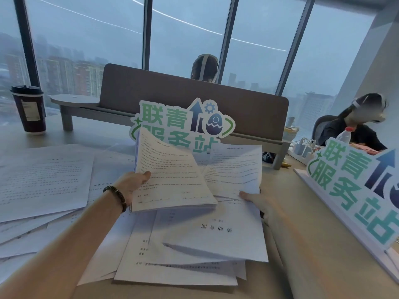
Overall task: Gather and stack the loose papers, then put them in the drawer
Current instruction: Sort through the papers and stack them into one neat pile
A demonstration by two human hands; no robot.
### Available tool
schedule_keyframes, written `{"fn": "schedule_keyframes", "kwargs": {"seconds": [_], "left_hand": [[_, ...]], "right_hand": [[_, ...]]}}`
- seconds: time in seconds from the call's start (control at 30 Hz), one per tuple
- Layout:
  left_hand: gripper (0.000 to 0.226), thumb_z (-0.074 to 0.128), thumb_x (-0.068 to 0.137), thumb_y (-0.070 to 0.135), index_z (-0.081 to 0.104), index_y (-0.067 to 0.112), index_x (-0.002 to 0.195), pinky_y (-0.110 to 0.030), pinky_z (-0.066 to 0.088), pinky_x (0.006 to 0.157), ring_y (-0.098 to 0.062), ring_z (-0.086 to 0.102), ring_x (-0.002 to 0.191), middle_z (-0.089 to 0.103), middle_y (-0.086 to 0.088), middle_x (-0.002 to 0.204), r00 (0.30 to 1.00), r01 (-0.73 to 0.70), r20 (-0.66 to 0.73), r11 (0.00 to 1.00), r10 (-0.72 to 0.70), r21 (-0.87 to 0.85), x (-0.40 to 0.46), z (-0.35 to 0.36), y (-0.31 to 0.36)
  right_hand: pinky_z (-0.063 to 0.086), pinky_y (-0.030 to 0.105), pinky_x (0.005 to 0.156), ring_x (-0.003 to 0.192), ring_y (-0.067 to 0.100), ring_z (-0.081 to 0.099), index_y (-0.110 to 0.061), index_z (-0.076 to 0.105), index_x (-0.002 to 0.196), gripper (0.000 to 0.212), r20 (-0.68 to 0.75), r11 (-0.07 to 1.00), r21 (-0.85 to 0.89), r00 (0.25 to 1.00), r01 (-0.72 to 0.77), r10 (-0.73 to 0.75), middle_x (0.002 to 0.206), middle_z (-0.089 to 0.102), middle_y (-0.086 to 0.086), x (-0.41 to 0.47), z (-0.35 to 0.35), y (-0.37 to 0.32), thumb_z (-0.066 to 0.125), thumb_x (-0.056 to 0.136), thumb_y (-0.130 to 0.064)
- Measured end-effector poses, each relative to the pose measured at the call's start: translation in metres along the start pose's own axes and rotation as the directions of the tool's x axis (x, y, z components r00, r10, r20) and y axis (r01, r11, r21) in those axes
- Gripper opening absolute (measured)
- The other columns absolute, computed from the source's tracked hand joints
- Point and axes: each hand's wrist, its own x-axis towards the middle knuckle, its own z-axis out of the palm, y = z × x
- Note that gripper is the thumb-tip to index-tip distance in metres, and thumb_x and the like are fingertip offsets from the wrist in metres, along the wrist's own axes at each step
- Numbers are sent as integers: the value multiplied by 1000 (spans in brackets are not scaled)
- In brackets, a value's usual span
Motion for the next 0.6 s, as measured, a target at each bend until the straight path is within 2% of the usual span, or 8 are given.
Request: {"fn": "schedule_keyframes", "kwargs": {"seconds": [0.03,0.1,0.17,0.2,0.27,0.33,0.47,0.6], "left_hand": [[26,58,97,17,60,3,119,-55,50,92,-40,63,104,67,-20,110,1000,6,4,1000,-6,3,-1,1,-1],[23,57,97,16,61,4,116,-55,50,92,-40,63,103,67,-20,109,1000,23,14,1000,-23,16,-3,4,-3],[17,56,98,16,62,4,108,-55,50,92,-40,62,102,66,-21,109,998,40,37,999,-41,26,-5,6,-5],[14,55,98,16,62,5,103,-54,50,92,-40,62,102,66,-21,110,998,44,44,999,-45,28,-5,8,-6],[12,55,98,17,62,7,98,-54,50,92,-39,62,102,66,-21,109,998,43,48,999,-44,31,-6,9,-7],[13,56,98,18,63,7,100,-56,49,94,-41,62,105,66,-21,109,998,43,46,998,-45,36,-5,9,-7],[19,56,98,18,62,5,110,-56,50,93,-41,63,103,68,-20,106,998,45,47,998,-47,42,-4,10,-7],[19,55,98,18,61,5,110,-55,51,90,-40,64,100,68,-19,103,997,45,59,999,-46,19,-4,8,-5]], "right_hand": [[53,39,81,92,25,65,-13,63,107,38,17,999,-28,1000,-21,21,107,69,10,-1,1,1,84,76,-12],[53,44,92,100,29,67,-13,67,106,40,50,997,-54,997,-55,57,111,71,12,0,2,3,87,71,-16],[53,44,93,103,31,67,-17,66,102,26,86,997,-27,994,-67,69,112,71,13,-4,6,0,80,81,-11],[53,43,92,103,31,67,-16,65,103,23,99,997,-5,993,-71,72,112,71,13,-4,6,-1,76,84,-8],[50,47,100,110,34,65,-11,65,114,30,128,995,19,987,-97,94,117,70,16,-5,8,-1,74,86,-4],[46,51,106,115,36,63,-7,65,114,31,165,992,8,978,-129,126,120,69,18,-8,11,-1,73,85,0],[40,49,112,120,34,58,-7,68,99,24,202,984,-90,965,-154,169,119,67,15,-9,18,3,72,82,9],[37,50,113,121,36,57,-9,66,90,21,160,983,-49,970,-176,182,120,66,17,-4,17,3,74,81,8]]}}
